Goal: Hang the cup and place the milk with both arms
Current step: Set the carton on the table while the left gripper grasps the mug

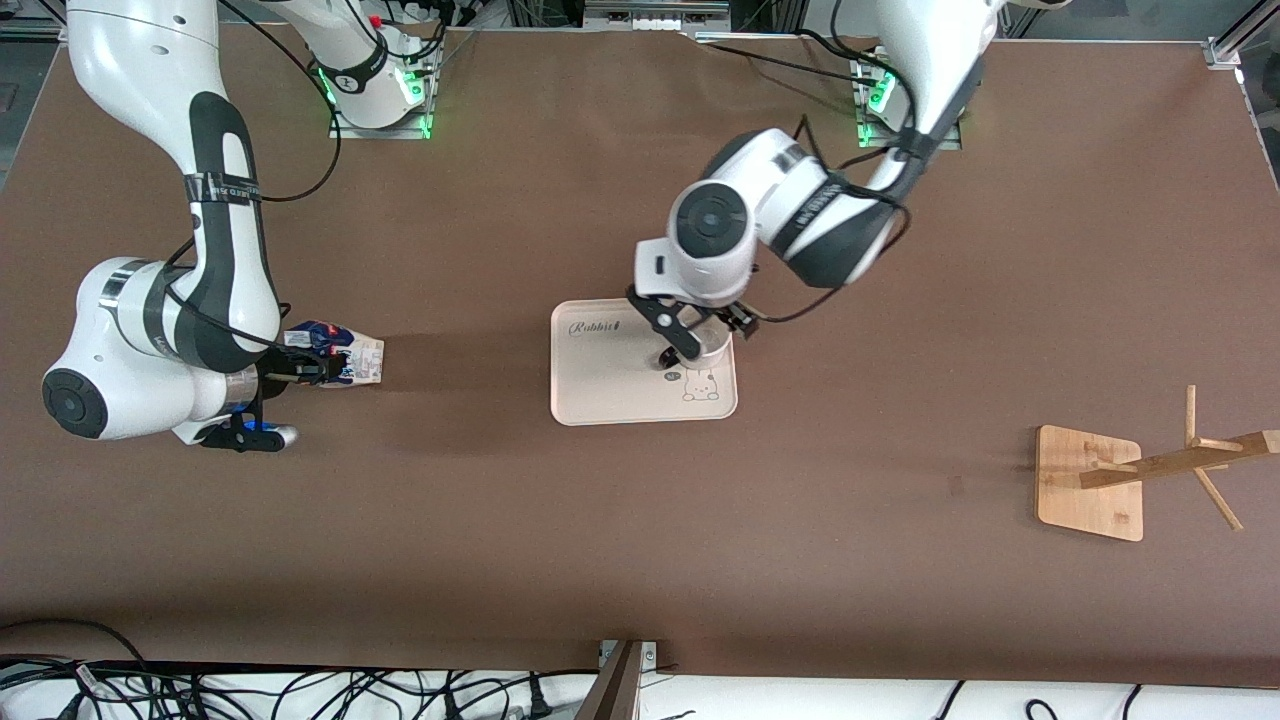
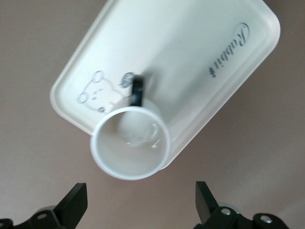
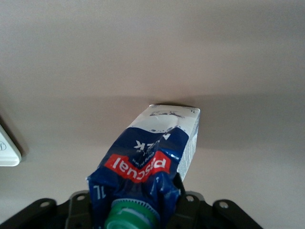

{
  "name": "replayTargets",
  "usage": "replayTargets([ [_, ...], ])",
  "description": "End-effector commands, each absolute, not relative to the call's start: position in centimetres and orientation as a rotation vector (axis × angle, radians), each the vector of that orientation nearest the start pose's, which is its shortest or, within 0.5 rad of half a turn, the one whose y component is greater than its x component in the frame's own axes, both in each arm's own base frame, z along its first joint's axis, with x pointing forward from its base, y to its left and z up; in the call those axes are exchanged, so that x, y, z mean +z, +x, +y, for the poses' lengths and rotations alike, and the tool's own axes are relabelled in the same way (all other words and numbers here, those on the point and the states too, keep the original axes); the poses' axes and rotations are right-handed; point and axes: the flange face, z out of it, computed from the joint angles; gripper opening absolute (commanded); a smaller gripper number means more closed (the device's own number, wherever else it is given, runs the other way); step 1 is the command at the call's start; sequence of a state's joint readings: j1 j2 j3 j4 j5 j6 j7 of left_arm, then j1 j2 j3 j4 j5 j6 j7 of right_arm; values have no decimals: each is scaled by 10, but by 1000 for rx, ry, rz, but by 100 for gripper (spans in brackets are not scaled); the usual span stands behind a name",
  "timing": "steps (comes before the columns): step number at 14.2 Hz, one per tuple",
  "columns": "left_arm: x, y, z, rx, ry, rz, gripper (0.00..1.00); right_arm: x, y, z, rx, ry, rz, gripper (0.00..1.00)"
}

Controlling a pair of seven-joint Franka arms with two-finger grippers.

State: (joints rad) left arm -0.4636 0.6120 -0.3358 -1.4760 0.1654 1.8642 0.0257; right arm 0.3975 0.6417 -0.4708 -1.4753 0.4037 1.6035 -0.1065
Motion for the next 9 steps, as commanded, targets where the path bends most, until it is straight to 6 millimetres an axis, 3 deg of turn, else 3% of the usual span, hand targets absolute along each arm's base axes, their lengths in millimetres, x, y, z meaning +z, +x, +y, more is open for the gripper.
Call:
replayTargets([
  [1, 290, 493, -466, 217, -2692, 1388, 100, 318, 657, 37, 614, -2903, 48, 100],
  [3, 263, 483, -467, 176, -2690, 1435, 100, 344, 652, 34, 619, -2901, 36, 100],
  [4, 252, 480, -464, 158, -2661, 1472, 92, 361, 649, 30, 605, -2915, 29, 100],
  [5, 249, 476, -466, 152, -2636, 1496, 54, 375, 647, 29, 586, -2927, 16, 100],
  [6, 247, 475, -466, 163, -2632, 1497, 27, 389, 644, 26, 578, -2939, 8, 100],
  [7, 242, 475, -463, 179, -2631, 1495, 7, 404, 642, 23, 552, -2952, -1, 100],
  [8, 237, 474, -464, 190, -2630, 1495, 0, 419, 640, 21, 523, -2964, -4, 100],
  [9, 233, 473, -463, 201, -2632, 1492, 0, 432, 638, 18, 498, -2976, -11, 100],
])
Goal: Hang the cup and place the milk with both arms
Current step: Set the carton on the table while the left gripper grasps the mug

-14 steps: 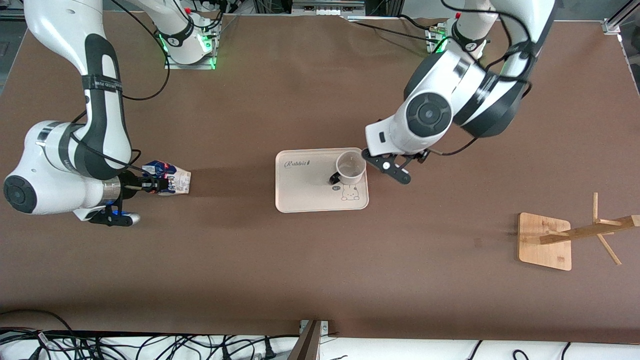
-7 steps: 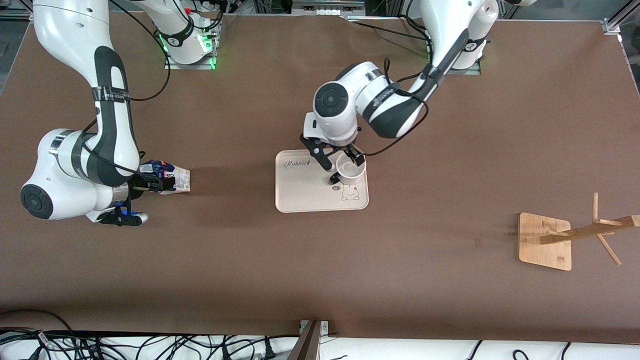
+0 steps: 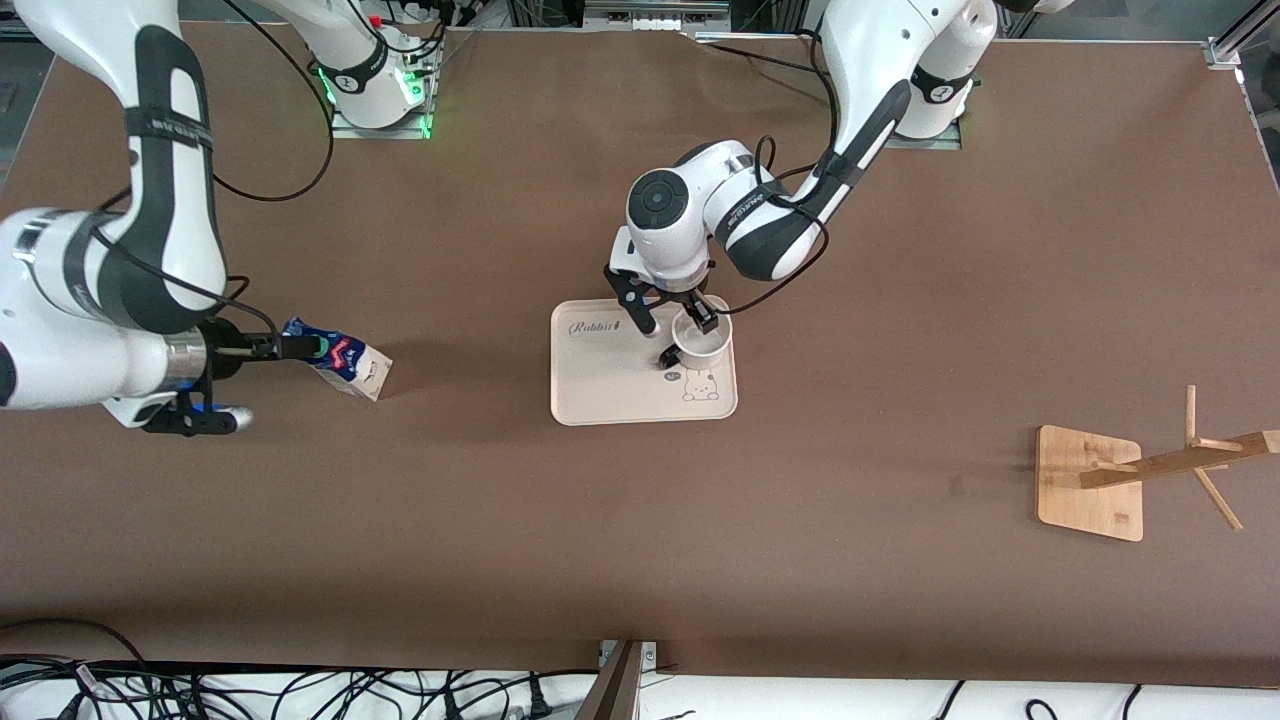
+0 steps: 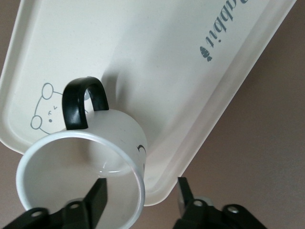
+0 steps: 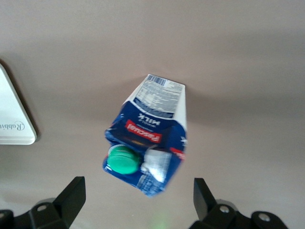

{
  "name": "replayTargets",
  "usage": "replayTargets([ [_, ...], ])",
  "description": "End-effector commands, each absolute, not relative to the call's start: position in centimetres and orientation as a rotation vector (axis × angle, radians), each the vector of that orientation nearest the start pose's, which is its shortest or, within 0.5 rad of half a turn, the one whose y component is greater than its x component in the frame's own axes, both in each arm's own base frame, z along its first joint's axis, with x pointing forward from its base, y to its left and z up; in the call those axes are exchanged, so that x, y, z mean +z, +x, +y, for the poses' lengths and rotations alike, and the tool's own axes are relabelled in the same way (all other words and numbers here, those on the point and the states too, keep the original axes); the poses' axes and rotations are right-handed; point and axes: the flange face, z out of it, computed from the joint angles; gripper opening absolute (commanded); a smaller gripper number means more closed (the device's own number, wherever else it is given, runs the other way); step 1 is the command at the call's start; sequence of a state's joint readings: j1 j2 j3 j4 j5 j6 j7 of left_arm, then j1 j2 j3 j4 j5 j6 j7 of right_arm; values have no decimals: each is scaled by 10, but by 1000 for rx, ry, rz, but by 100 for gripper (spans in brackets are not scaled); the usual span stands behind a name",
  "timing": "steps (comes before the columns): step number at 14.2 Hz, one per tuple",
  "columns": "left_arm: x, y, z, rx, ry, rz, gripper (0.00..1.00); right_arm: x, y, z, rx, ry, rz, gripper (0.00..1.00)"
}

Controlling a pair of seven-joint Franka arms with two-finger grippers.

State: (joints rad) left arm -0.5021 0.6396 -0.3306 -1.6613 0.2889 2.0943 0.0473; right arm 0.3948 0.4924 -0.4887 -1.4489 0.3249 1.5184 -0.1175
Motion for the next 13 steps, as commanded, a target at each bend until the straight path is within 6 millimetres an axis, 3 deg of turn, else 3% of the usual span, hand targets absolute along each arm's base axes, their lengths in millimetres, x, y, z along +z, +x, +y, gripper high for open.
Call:
replayTargets([
  [1, 233, 473, -464, 199, -2633, 1489, 0, 445, 635, 16, 477, -2986, -18, 100],
  [3, 237, 473, -466, 190, -2641, 1479, 0, 456, 630, 11, 505, -3007, -23, 100],
  [5, 243, 475, -468, 172, -2645, 1477, 0, 482, 632, 17, 492, -3048, -62, 100],
  [7, 253, 480, -467, 157, -2669, 1458, 0, 496, 632, 17, 484, -3052, -63, 100],
  [9, 294, 493, -471, 87, -2734, 1394, 0, 505, 633, 20, 462, -3057, -74, 100],
  [11, 348, 505, -470, 38, -2838, 1262, 0, 509, 634, 25, 447, -3061, -77, 100],
  [13, 404, 526, -449, -11, -2894, 1069, 0, 511, 634, 28, 443, -3062, -85, 100],
])
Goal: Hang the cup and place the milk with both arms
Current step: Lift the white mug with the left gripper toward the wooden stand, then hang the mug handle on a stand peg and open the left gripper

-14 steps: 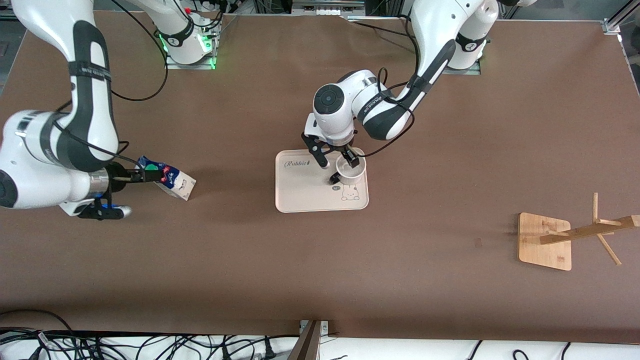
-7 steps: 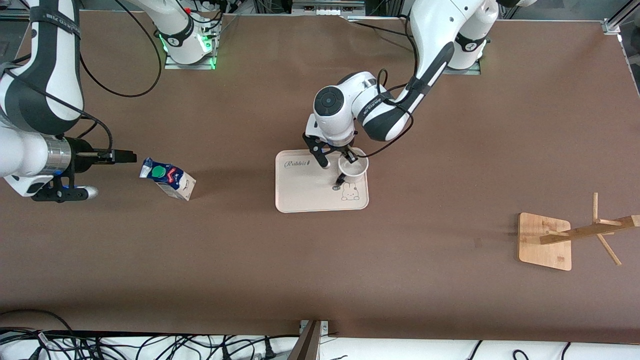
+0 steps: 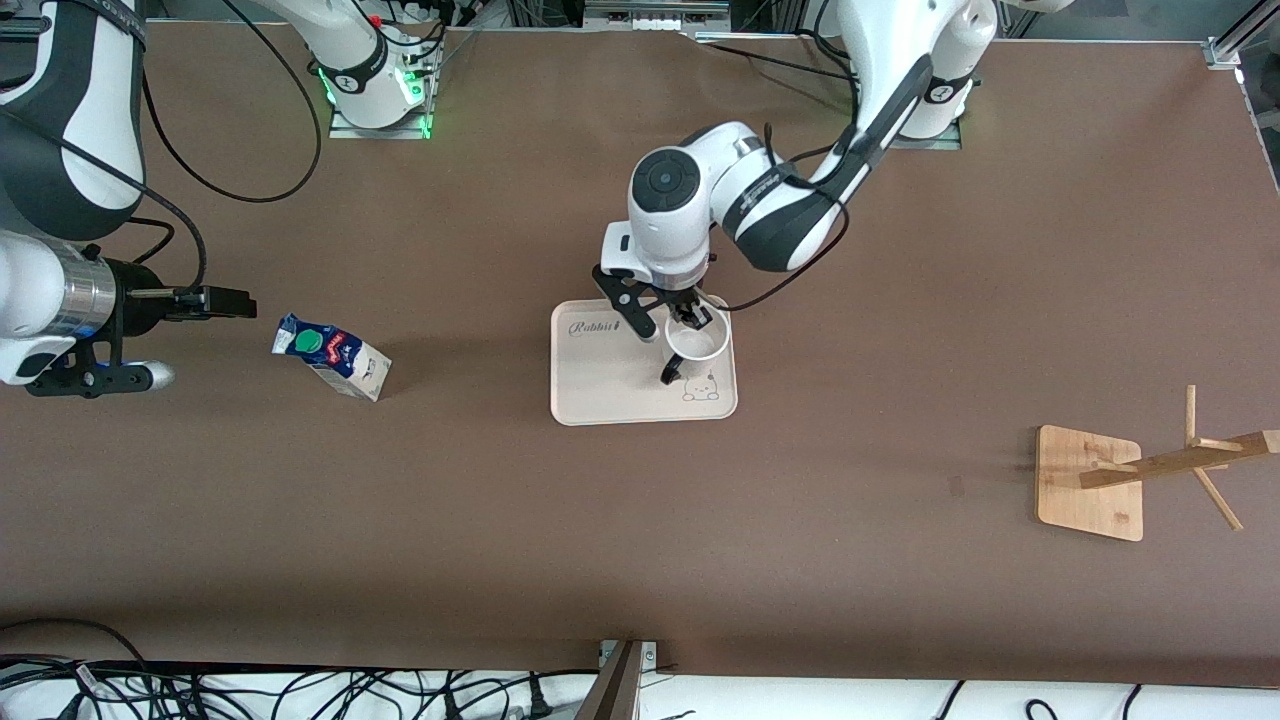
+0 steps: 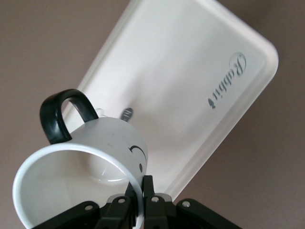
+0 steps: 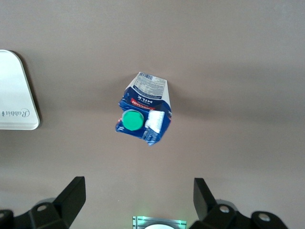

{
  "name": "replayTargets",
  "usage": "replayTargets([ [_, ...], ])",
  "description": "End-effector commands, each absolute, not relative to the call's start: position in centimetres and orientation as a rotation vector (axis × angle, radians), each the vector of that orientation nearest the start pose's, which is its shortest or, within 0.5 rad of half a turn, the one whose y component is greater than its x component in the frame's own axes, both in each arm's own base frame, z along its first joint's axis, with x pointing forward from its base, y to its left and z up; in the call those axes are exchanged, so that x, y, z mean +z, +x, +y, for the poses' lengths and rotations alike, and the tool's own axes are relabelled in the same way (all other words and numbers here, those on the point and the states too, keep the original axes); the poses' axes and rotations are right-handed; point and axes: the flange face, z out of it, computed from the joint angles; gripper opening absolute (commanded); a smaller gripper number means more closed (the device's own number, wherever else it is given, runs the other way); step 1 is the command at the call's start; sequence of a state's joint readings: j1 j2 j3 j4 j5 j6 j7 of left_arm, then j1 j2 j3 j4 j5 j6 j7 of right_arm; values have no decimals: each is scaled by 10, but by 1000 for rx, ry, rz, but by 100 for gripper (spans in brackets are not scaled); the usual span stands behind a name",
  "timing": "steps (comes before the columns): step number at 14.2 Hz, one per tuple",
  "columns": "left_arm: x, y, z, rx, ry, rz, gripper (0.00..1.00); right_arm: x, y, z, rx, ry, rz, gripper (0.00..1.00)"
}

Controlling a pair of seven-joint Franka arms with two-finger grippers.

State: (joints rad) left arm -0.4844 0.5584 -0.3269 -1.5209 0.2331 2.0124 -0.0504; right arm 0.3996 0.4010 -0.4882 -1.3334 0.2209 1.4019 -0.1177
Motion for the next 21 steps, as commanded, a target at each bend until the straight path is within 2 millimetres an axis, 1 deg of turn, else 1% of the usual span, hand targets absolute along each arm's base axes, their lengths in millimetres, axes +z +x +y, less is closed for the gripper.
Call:
replayTargets([
  [1, 429, 551, -421, -6, -2923, 964, 0, 522, 634, 31, 410, -3067, -96, 100],
  [2, 454, 569, -394, 17, -2940, 867, 0, 533, 633, 32, 381, -3075, -104, 100],
  [3, 472, 581, -372, 52, -2954, 767, 0, 535, 633, 32, 377, -3086, -107, 100],
  [4, 488, 598, -340, 64, -2978, 609, 0, 540, 631, 32, 369, -3094, -114, 100],
  [5, 503, 616, -306, 57, -2997, 500, 0, 542, 631, 32, 366, -3105, -113, 100],
  [7, 514, 650, -225, 55, -3027, 314, 0, 552, 627, 35, 343, -3111, -109, 100],
  [8, 523, 662, -188, 40, -3048, 248, 0, 551, 626, 41, 346, -3113, -99, 100],
  [9, 526, 671, -157, 32, -3052, 242, 0, 551, 626, 46, 346, -3116, -89, 100],
  [11, 524, 677, -128, 41, -3051, 258, 0, 553, 625, 47, 344, -3113, -92, 100],
  [13, 523, 683, -86, 59, -3096, 162, 0, 552, 624, 63, 347, -3119, -130, 100],
  [14, 522, 685, -64, 69, -3127, 128, 0, 552, 623, 68, 347, -3121, -139, 100],
  [15, 523, 687, -49, 71, -3141, 139, 0, 551, 623, 72, 351, -3132, -150, 100],
  [16, 522, 687, -42, 74, -3140, 168, 0, 550, 623, 72, 357, -3137, -150, 100],
  [17, 521, 687, -29, 81, -3139, 188, 0, 551, 623, 71, 357, -3137, -147, 100],
  [18, 521, 687, -11, 90, -3141, 204, 0, 552, 623, 68, 354, -3139, -143, 100],
  [19, 520, 686, -2, 104, -3141, 221, 0, 552, 623, 64, 350, -3140, -136, 100],
  [21, 521, 685, 28, 109, -3142, 243, 0, 553, 624, 56, 355, -3168, -136, 100],
])
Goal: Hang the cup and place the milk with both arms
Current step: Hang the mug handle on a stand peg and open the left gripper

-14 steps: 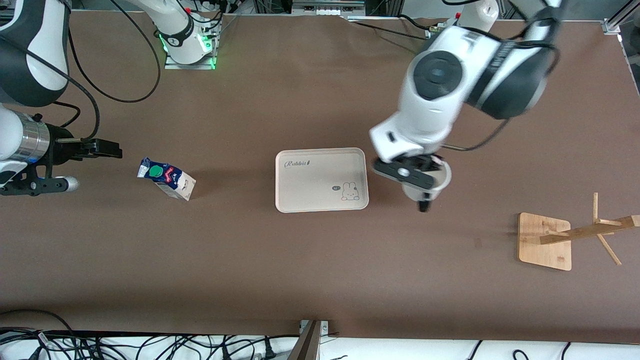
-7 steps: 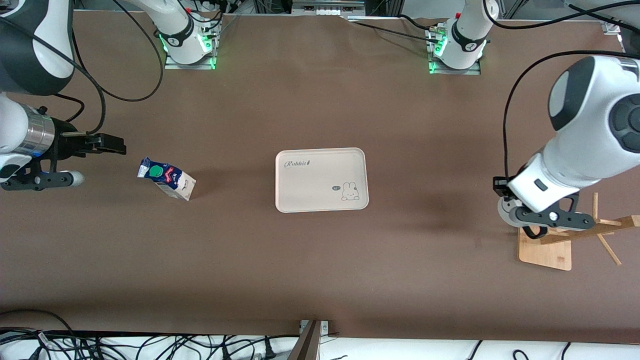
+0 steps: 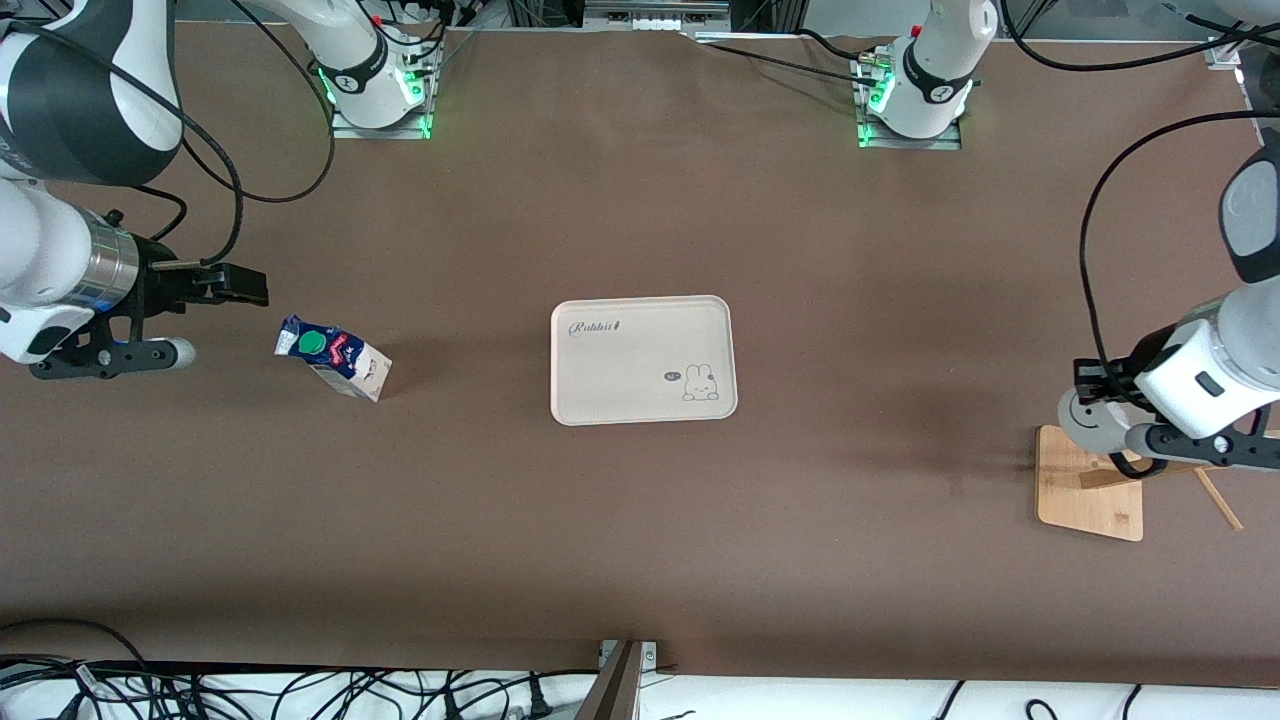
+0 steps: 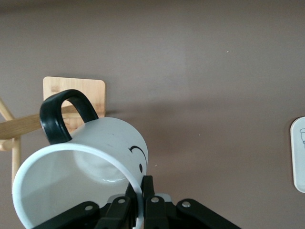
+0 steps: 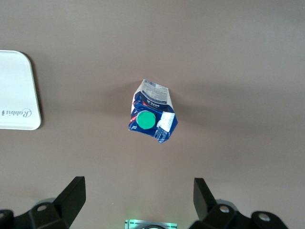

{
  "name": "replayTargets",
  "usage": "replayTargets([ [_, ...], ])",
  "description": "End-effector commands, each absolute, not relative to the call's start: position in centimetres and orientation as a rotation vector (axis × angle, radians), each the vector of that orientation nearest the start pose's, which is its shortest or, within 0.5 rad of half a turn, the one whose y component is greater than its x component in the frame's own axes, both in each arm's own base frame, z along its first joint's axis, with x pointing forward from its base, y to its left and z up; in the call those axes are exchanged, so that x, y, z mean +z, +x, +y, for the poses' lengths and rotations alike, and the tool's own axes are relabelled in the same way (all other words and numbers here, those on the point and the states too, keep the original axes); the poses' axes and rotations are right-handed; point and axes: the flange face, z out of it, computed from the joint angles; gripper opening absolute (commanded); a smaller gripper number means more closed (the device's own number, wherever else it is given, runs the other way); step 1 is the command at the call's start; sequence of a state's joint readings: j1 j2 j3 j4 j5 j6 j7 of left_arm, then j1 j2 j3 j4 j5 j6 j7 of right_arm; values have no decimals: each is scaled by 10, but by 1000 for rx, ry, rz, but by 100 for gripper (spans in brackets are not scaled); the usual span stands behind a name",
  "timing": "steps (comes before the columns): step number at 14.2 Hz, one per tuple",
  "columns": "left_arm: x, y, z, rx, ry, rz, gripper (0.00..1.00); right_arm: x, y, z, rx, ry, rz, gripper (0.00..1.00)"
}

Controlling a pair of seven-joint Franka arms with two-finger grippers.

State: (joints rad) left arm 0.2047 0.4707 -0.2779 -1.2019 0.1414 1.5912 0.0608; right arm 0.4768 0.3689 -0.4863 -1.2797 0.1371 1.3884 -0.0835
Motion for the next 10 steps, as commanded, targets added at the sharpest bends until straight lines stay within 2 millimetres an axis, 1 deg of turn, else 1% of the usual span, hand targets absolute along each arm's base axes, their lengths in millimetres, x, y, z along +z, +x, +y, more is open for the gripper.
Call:
replayTargets([
  [1, 520, 684, 39, 113, -3143, 253, 0, 554, 624, 47, 352, -3173, -114, 100],
  [4, 518, 676, 72, 170, -3172, 192, 0, 554, 625, 41, 350, -3170, -96, 100],
  [6, 517, 676, 83, 172, -3176, 187, 0, 556, 625, 31, 339, -3172, -72, 100],
  [7, 517, 675, 88, 174, -3177, 178, 0, 557, 624, 20, 346, -3169, -49, 100],
  [8, 513, 673, 94, 194, -3172, 162, 16, 558, 625, -2, 335, -3149, -1, 100],
  [9, 509, 670, 94, 248, -3168, 158, 99, 573, 618, -17, 292, -3119, 17, 100],
  [10, 505, 669, 94, 261, -3202, 139, 100, 581, 614, -42, 263, -3092, 63, 100],
])
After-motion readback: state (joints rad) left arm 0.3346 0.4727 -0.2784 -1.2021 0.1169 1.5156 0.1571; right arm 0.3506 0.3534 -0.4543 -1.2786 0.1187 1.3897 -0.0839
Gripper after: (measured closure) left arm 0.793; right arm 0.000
